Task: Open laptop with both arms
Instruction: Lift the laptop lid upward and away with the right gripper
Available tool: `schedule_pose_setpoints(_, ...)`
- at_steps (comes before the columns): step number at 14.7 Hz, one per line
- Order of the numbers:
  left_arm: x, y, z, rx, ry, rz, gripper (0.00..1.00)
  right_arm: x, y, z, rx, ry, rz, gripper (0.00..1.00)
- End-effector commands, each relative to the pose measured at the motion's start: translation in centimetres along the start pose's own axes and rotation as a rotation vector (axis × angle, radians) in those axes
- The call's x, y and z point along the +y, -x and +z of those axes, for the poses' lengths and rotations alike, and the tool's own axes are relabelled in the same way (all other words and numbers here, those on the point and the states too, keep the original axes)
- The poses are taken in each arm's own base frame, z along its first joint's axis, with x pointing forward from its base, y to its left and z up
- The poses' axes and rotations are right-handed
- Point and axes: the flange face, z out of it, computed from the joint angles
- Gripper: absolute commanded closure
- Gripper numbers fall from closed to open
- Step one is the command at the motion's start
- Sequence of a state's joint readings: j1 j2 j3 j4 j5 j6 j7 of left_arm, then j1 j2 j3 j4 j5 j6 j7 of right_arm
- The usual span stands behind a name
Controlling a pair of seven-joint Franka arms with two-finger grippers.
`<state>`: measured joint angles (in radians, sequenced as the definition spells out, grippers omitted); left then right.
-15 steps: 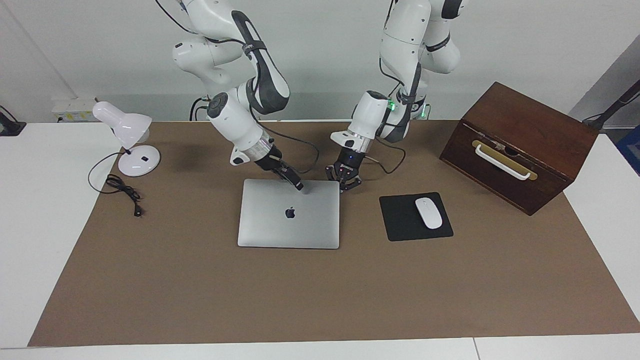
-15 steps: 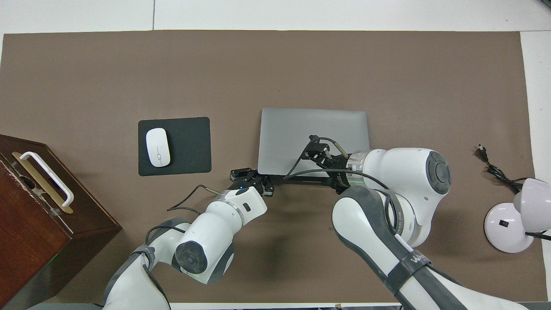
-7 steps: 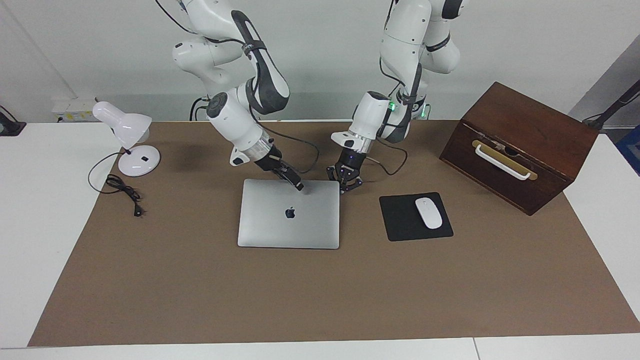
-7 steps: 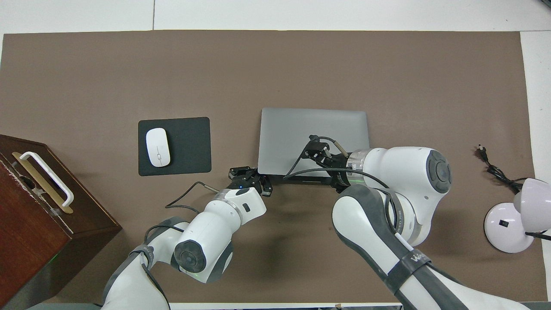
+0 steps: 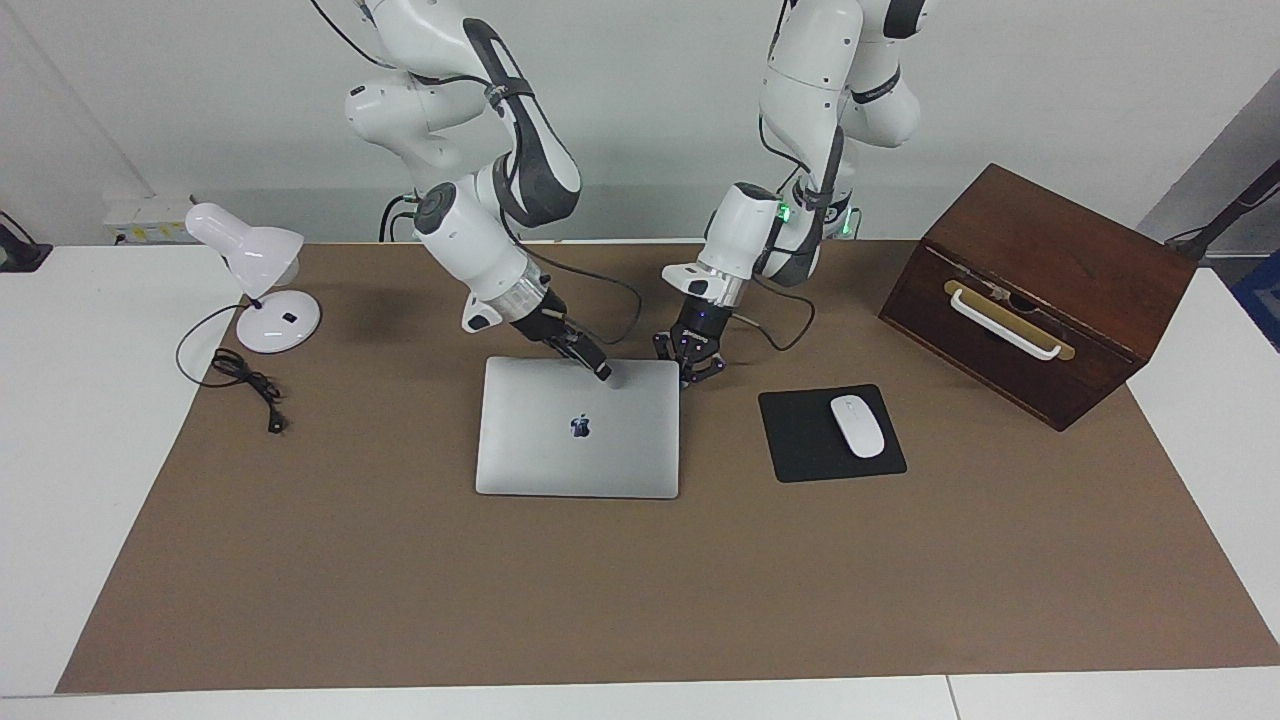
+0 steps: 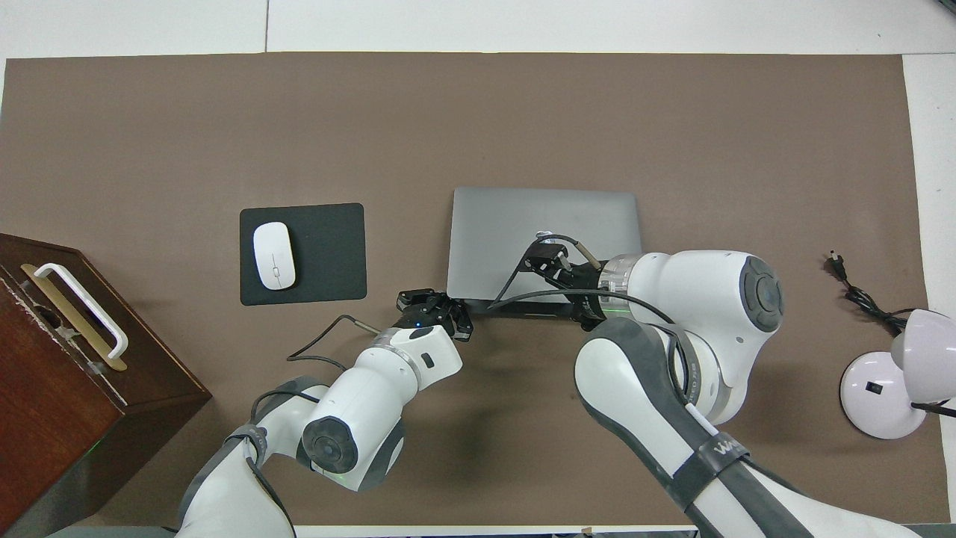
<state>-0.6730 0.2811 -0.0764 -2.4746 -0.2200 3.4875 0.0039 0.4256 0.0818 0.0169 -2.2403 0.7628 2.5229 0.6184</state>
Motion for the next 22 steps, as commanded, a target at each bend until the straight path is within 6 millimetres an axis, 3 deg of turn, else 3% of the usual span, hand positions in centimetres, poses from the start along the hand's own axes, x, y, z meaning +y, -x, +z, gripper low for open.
schedule_pose_setpoints(1,-0.6,1.0,1.5,-0.016,-0.016,0.012,1.00,-1.8,-2.7,-0.3,0.041,-0.057,-0.058,0.00)
schedule_pose_setpoints(10,-0.4,1.0,1.5,-0.018,-0.012,0.017,1.00,-7.0,-4.5,-2.7,0.072,-0.145,-0.089,0.00)
schedule_pose_setpoints(14,-0.4,1.0,1.5,-0.018,-0.012,0.017,1.00,-8.3,-4.4,-3.7,0.083,-0.171,-0.103,0.00)
schedule_pose_setpoints(22,-0.4,1.0,1.5,-0.018,-0.012,0.015,1.00,-12.8,-4.5,-6.1,0.096,-0.227,-0.165,0.00)
